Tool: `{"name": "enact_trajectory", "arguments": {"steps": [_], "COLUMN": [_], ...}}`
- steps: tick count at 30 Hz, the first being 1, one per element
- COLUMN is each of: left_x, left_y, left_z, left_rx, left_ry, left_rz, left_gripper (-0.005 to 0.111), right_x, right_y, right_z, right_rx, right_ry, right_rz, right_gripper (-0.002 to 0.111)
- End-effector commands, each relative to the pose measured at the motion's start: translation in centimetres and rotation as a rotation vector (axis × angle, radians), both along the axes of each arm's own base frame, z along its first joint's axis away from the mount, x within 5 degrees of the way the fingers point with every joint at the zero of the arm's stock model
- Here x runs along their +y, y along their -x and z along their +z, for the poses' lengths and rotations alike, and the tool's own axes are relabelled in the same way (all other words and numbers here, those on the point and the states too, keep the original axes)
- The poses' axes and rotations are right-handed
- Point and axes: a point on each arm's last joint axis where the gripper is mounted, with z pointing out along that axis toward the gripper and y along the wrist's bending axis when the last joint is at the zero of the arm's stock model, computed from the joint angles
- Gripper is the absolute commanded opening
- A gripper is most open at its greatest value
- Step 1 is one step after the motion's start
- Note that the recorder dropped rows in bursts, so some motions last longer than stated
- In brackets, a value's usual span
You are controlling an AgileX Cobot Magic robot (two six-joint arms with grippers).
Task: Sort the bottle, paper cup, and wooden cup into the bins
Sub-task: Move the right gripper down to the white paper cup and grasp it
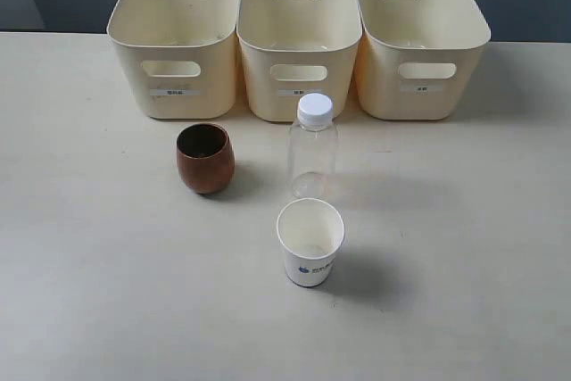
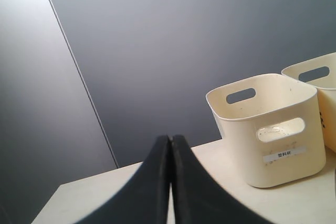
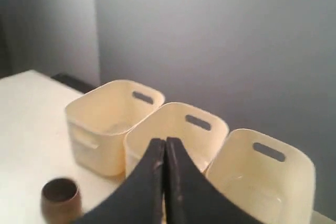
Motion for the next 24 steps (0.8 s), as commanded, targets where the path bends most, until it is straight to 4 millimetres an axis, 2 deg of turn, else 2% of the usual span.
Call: {"name": "enact_trajectory", "arguments": {"steps": [1, 7, 11, 14, 19, 24], "left_x": [0.0, 0.0, 0.0, 0.0, 0.0, 0.0], "left_y": [0.0, 0.0, 0.0, 0.0, 0.0, 0.0], "left_z": [0.0, 0.0, 0.0, 0.0, 0.0, 0.0], "left_rx": [-0.005, -0.005, -0.005, -0.005, -0.005, -0.005], "left_ry": [0.002, 0.002, 0.002, 0.002, 0.002, 0.002], "left_rz": [-0.003, -0.003, -0.003, -0.003, -0.003, -0.003], "left_gripper": [0.000, 0.000, 0.000, 0.000, 0.000, 0.000], "right_x": [3.2, 5.1, 5.4, 5.8, 6.9, 8.1], "right_y": [-0.5, -1.9, -3.0, -3.7, -3.6, -2.5], "right_z": [-2.2, -4.4, -6.1, -6.9, -7.6, -7.7], "right_rx": [0.055, 0.185, 0.237, 0.276, 0.283, 0.258], "right_ry": [0.200, 0.248, 0.354, 0.356, 0.401, 0.439], "right_rz": [0.284, 0.398, 0.427, 0.435, 0.487, 0.557], "right_gripper": [-0.001, -0.001, -0.001, -0.001, -0.001, -0.001]}}
